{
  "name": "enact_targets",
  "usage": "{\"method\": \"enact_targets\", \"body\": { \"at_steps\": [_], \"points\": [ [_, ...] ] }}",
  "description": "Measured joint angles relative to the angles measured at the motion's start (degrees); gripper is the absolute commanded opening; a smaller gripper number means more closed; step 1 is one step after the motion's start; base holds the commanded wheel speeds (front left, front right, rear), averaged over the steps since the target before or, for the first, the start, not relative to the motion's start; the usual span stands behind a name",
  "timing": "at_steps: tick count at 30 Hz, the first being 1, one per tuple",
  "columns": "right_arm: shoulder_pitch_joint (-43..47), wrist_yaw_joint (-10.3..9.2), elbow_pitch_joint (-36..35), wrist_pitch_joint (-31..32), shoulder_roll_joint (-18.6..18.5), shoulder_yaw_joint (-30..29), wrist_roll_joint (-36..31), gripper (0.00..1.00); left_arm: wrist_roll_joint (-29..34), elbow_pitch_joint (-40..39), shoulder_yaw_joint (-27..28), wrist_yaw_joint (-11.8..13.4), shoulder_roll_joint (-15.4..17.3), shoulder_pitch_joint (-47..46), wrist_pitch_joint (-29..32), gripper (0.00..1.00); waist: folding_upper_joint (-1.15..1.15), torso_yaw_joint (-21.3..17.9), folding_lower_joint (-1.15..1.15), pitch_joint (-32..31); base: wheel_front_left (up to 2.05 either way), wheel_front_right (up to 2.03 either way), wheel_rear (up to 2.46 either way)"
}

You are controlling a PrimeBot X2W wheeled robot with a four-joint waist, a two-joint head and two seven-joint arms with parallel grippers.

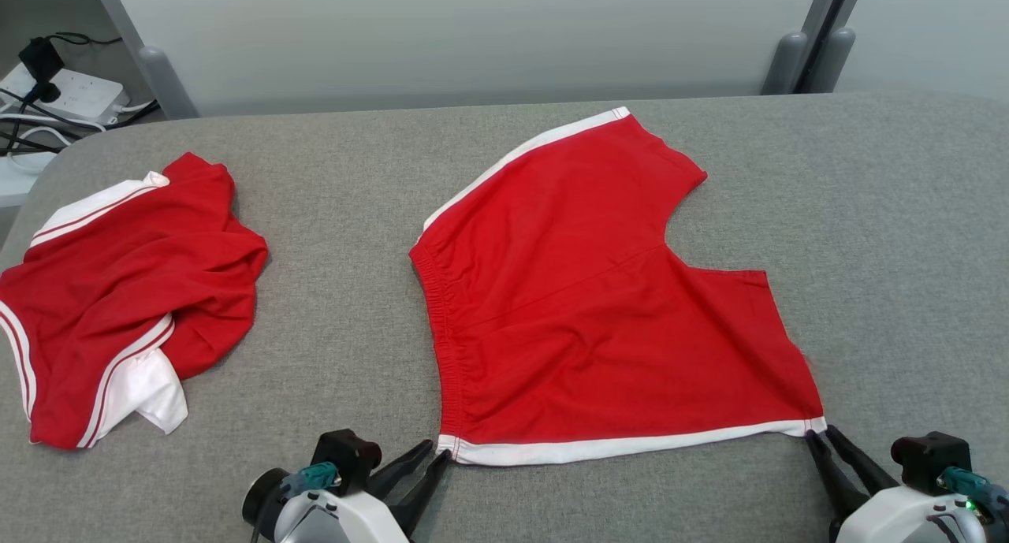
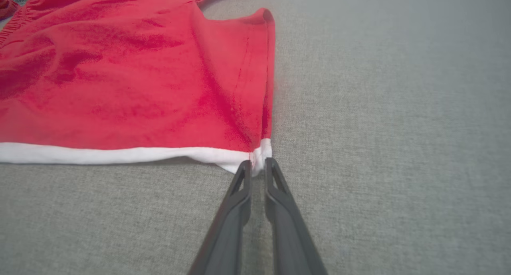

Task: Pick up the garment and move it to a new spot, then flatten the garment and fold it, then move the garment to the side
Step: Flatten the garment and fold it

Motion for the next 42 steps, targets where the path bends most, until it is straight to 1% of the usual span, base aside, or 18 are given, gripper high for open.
{"method": "enact_targets", "body": {
  "at_steps": [1, 2, 7, 11, 13, 14, 15, 16, 17, 18, 19, 21, 24, 28, 30, 31, 36, 42],
  "points": [
    [0.0, 0.00, 0.0, 0.0, 0.0, -0.2, -0.1, 1.00, -0.2, 0.1, 0.2, 0.3, 0.0, 0.0, -0.2, 0.97, 0.00, -0.1, 0.00, -0.1, 0.00, 0.00, 0.00],
    [0.0, 0.00, 0.0, -0.1, 0.0, -0.5, -0.6, 1.00, -0.3, 0.2, 0.5, 0.4, 0.0, 0.0, -0.6, 1.00, 0.00, -0.1, 0.00, -0.2, 0.00, 0.00, 0.00],
    [0.1, 0.00, -2.1, -0.5, 0.1, -4.0, -3.0, 1.00, -1.4, -0.3, 2.3, 2.1, 0.3, 0.0, -2.1, 1.00, 0.00, 0.0, 0.00, -0.6, 0.00, 0.00, 0.00],
    [0.4, 0.00, -7.1, -0.5, 0.6, -7.7, -6.0, 1.00, -2.1, -2.8, 5.4, 5.1, 1.0, 0.1, -3.9, 1.00, 0.00, 0.0, 0.00, -0.8, 0.00, 0.00, 0.00],
    [0.9, 0.00, -10.6, -0.5, 2.0, -10.0, -7.8, 1.00, -2.8, -5.7, 9.4, 7.9, 1.6, 1.8, -5.2, 1.00, 0.00, 0.1, 0.00, -1.3, 0.00, 0.00, 0.00],
    [0.9, 0.00, -10.6, -0.5, 2.0, -10.0, -7.8, 1.00, -2.8, -5.7, 9.4, 7.9, 1.6, 1.8, -5.2, 1.00, 0.00, 0.1, 0.00, -1.3, 0.00, 0.00, 0.00],
    [1.8, 0.00, -12.8, -0.5, 3.2, -11.6, -9.2, 1.00, -2.7, -7.7, 12.3, 10.2, 1.6, 3.5, -5.5, 1.00, 0.00, 0.3, 0.00, -1.7, 0.00, 0.00, 0.00],
    [2.1, 0.00, -13.7, -0.5, 3.8, -12.3, -9.9, 1.00, -2.3, -8.9, 13.8, 11.1, 1.6, 4.3, -5.5, 1.00, 0.00, 0.4, 0.00, -2.0, 0.00, 0.00, 0.00],
    [2.1, 0.00, -13.7, -0.5, 3.8, -12.3, -9.9, 1.00, -2.3, -8.9, 13.8, 11.1, 1.6, 4.3, -5.5, 1.00, 0.00, 0.4, 0.00, -2.0, 0.00, 0.00, 0.00],
    [2.6, 0.00, -15.0, -0.5, 4.4, -13.1, -10.4, 1.00, -1.4, -10.7, 16.1, 12.2, 1.3, 5.2, -5.5, 1.00, 0.00, 0.5, 0.00, -2.2, 0.00, 0.00, 0.00],
    [3.0, 0.00, -17.1, -0.5, 5.7, -14.2, -11.4, 1.00, 1.1, -14.6, 20.7, 13.9, 0.0, 6.8, -5.5, 1.00, 0.00, 0.8, 0.00, -2.5, 0.00, 0.00, 0.00],
    [3.4, 0.00, -19.3, -0.6, 7.1, -15.4, -12.7, 1.00, 3.7, -18.2, 24.5, 14.4, -1.6, 8.5, -5.5, 1.00, 0.00, 1.0, 0.00, -2.8, 0.00, 0.00, 0.00],
    [4.7, 0.00, -21.6, -0.6, 9.0, -16.5, -13.9, 1.00, 7.8, -22.2, 29.2, 14.4, -4.1, 11.9, -5.5, 1.00, 0.00, 1.2, 0.00, -3.7, 0.00, 0.00, 0.00],
    [6.3, 0.00, -24.0, -0.6, 10.8, -17.2, -14.2, 1.00, 12.7, -24.6, 33.2, 13.7, -6.3, 15.9, -5.5, 1.00, 0.00, 1.2, 0.00, -4.9, 0.00, 0.00, 0.00],
    [7.1, 0.00, -25.7, -0.6, 11.7, -17.7, -14.7, 1.00, 15.4, -26.4, 36.3, 12.6, -8.4, 17.8, -5.6, 1.00, 0.00, 1.0, 0.00, -5.6, 0.00, 0.00, 0.00],
    [7.7, 0.00, -27.0, -0.6, 12.4, -18.6, -14.7, 1.00, 17.0, -27.2, 37.7, 11.3, -9.6, 18.9, -5.8, 1.00, 0.00, 0.9, 0.00, -5.9, 0.00, 0.00, 0.00],
    [10.0, -0.01, -29.3, -0.6, 12.6, -19.3, -15.3, 1.00, 22.2, -30.2, 40.6, 9.2, -11.3, 21.5, -5.8, 1.00, 0.00, 0.8, 0.00, -6.5, 0.00, 0.00, 0.00],
    [12.5, -0.01, -31.2, -0.6, 13.2, -20.2, -16.6, 1.00, 25.0, -32.0, 43.5, 6.3, -13.1, 25.0, -6.0, 1.00, 0.00, 0.7, 0.00, -7.0, 0.00, 0.00, 0.00]
  ]
}}
